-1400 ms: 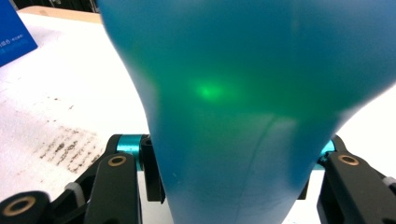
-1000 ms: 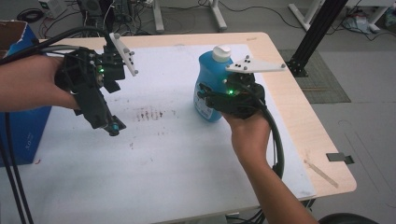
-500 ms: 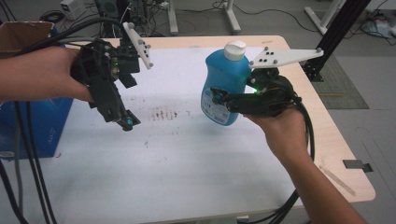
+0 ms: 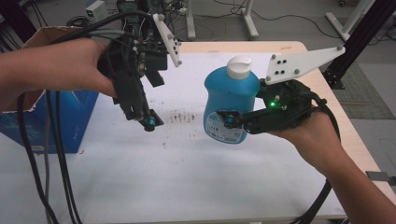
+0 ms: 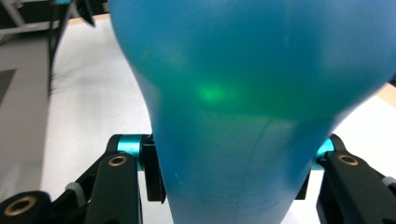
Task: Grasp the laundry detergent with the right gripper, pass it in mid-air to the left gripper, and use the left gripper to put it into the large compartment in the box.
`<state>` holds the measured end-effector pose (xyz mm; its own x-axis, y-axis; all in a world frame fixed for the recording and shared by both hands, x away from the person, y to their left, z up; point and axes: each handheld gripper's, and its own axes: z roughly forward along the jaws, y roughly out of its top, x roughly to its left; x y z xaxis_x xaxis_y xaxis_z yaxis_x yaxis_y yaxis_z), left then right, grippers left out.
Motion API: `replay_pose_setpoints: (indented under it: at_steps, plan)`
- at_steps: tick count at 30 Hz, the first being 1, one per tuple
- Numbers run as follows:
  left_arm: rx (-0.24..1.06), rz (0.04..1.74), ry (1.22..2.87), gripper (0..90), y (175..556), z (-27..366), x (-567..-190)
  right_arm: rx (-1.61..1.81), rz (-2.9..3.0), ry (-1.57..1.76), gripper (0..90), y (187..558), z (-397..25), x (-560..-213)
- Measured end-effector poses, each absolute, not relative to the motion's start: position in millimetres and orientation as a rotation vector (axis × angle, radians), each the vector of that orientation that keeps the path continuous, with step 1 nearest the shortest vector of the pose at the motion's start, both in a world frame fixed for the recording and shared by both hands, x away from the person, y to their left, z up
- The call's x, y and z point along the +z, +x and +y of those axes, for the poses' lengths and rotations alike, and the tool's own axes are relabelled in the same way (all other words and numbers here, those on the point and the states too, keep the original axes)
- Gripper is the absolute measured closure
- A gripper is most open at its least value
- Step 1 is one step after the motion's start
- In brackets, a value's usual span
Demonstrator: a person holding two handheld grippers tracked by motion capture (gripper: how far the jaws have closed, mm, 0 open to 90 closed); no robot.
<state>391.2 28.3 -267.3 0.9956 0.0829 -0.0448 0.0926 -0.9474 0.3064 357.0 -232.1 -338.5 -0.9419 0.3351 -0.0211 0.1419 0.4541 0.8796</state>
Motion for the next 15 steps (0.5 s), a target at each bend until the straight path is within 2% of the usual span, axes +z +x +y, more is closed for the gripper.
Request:
replay_pose_setpoints:
  at_steps: [15]
  plan:
    - [-0.058,0.053,2.831,1.6,387,15,-247,1.494,2.615,0.277,46.0,356,-218,-334]
